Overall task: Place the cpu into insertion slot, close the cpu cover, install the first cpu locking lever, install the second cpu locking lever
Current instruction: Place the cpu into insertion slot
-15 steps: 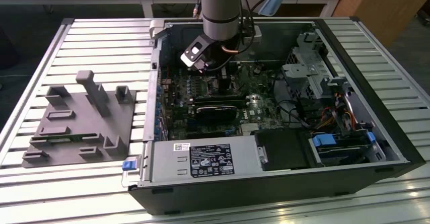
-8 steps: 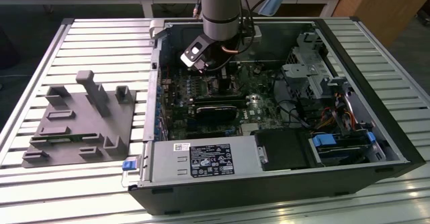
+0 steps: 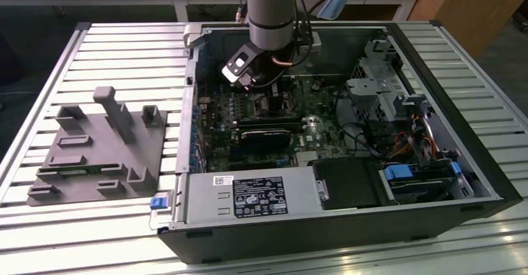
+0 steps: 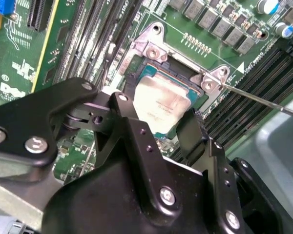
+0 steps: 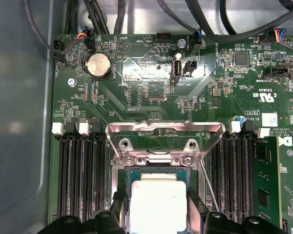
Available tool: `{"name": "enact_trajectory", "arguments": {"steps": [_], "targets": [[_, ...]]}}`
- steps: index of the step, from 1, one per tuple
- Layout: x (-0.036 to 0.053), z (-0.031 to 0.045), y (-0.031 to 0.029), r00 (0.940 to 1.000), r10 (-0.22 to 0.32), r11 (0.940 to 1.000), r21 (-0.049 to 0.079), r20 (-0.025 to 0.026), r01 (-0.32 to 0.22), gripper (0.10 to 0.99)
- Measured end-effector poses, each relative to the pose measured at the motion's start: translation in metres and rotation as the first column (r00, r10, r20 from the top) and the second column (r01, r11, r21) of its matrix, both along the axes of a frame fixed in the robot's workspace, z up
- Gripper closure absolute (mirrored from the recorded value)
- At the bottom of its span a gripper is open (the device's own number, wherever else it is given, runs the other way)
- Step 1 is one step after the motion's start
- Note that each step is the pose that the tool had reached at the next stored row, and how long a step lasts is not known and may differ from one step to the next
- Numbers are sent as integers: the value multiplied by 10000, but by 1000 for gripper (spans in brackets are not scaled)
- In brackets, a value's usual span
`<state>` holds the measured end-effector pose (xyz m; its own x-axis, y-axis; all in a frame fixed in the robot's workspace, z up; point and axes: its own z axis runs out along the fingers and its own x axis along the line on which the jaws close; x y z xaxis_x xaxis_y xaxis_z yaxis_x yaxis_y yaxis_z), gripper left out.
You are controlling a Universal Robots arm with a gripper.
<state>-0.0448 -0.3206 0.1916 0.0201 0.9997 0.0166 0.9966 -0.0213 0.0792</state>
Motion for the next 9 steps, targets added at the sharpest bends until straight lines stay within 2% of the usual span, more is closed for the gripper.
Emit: {"name": "enact_trajectory", "arguments": {"steps": [4,9], "targets": [[0,6,0,10000,0,10000,-4,-2,0,475],[0,75,0,10000,0,10000,-2,-1,0,475]]}}
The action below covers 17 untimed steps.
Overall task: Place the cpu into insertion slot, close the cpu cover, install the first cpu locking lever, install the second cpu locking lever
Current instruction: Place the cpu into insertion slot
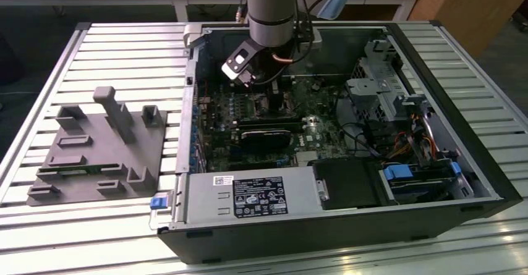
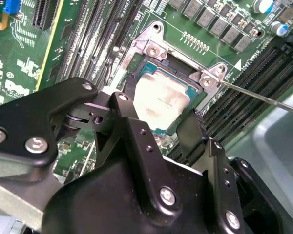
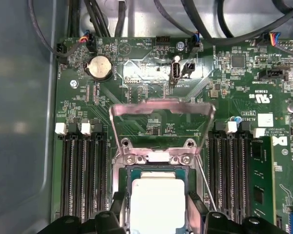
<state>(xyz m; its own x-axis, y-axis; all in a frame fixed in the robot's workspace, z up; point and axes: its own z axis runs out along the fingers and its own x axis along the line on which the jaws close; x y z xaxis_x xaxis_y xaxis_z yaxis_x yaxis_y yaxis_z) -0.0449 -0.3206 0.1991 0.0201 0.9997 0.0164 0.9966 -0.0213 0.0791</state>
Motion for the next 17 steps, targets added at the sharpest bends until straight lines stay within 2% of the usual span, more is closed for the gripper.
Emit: {"name": "enact_trajectory", "arguments": {"steps": [12,17], "targets": [[0,231,0,10000,0,10000,0,0,0,475],[0,253,0,10000,1,10000,1,0,-1,475]]}}
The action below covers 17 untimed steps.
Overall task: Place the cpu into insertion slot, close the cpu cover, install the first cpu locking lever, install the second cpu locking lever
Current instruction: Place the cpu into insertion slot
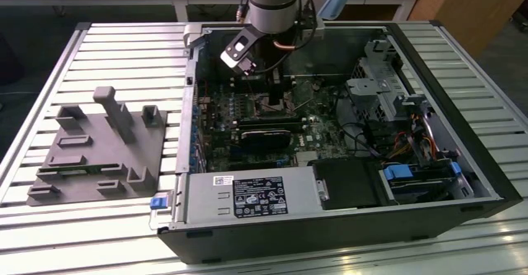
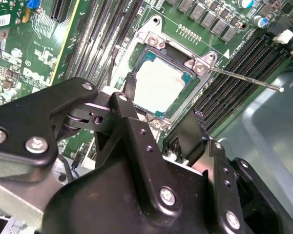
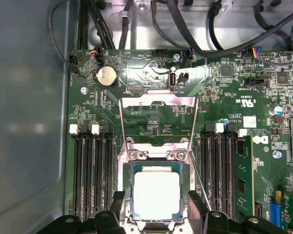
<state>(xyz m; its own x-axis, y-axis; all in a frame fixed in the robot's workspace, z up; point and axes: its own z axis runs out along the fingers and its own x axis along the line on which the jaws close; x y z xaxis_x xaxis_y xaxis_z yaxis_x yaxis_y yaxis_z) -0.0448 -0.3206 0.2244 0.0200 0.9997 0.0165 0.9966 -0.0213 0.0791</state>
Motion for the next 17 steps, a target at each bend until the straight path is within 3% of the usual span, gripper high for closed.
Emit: {"name": "enact_trajectory", "arguments": {"steps": [4,7,10,12,13,15,17], "targets": [[0,6,0,10000,-1,10000,0,0,1,486],[0,11,0,10000,0,10000,1,0,0,675],[0,15,0,10000,0,10000,0,0,0,729],[0,18,0,10000,0,10000,0,0,0,851],[0,20,0,10000,0,10000,0,0,0,851],[0,23,0,10000,0,10000,0,0,0,965],[0,26,0,10000,0,10000,0,0,0,980]]}}
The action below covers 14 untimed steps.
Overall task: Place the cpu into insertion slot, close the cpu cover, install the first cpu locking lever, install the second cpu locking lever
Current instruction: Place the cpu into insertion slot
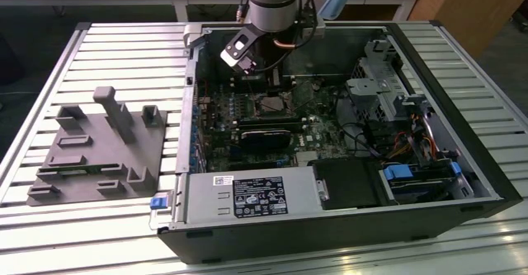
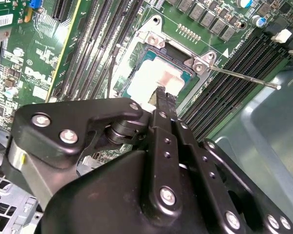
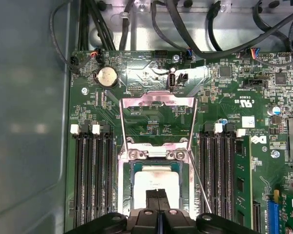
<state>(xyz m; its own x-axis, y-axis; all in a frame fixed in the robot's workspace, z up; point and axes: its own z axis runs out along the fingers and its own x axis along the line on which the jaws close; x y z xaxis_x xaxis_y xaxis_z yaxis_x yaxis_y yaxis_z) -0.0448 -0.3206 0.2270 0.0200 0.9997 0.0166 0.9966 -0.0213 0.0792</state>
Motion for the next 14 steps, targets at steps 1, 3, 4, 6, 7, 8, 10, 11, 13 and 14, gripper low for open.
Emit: {"name": "enact_trajectory", "arguments": {"steps": [1,3,4,6,7,8,10,11,13,14], "targets": [[0,1,0,10000,0,10000,1,0,0,980],[0,5,0,10000,0,10000,0,0,0,980],[2,5,0,10000,2,10000,0,0,-2,980],[34,5,0,10000,-1,10000,0,-1,1,980],[53,5,0,10000,-1,10000,0,-1,1,980],[59,5,0,10000,0,10000,0,-1,0,980],[59,6,0,10000,-2,10000,0,0,2,980],[59,13,0,10000,-2,10000,-3,-2,2,980],[59,40,0,10000,-2,10000,-1,0,2,980],[59,57,0,10000,-2,10000,0,0,2,980]]}}
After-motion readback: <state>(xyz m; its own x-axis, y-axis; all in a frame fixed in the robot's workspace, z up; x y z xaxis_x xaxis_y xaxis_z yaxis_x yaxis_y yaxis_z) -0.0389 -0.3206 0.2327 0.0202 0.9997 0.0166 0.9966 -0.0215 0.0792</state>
